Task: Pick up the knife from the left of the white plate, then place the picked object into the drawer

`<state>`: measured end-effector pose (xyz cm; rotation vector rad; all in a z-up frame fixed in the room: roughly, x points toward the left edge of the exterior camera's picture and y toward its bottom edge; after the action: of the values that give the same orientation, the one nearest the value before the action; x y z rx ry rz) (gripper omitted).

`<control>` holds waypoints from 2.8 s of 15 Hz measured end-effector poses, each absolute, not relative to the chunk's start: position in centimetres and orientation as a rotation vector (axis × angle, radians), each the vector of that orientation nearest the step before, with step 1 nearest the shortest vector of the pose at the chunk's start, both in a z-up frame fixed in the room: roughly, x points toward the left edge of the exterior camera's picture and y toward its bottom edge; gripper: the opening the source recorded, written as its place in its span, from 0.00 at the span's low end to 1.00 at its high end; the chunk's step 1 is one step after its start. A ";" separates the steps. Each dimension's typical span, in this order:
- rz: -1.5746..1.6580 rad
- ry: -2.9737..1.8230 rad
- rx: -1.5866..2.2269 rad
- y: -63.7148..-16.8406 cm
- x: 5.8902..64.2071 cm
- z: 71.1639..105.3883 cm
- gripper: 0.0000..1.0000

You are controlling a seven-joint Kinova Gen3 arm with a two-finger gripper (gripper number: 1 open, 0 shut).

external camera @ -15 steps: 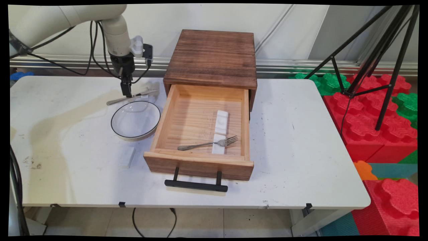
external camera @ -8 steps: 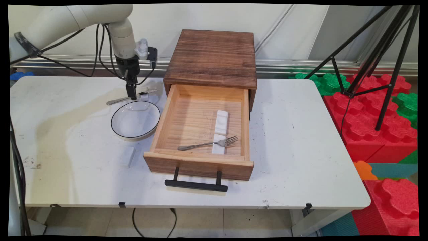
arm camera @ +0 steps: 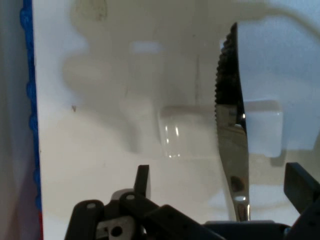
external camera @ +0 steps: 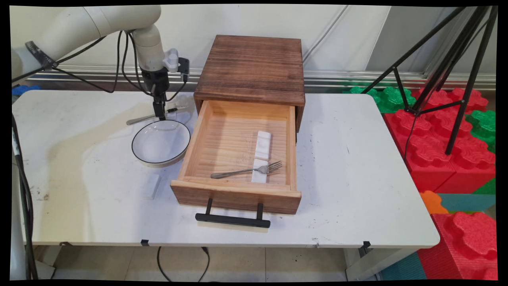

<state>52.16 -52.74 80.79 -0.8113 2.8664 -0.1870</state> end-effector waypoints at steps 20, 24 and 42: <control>-0.176 2.878 -0.845 -51.9 52.2 81.1 0.00; -0.224 2.864 -0.868 -51.4 52.4 82.0 0.00; -0.524 2.788 -0.885 -45.8 51.1 90.8 0.00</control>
<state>51.10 -45.82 90.84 -0.8852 2.7884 -0.5238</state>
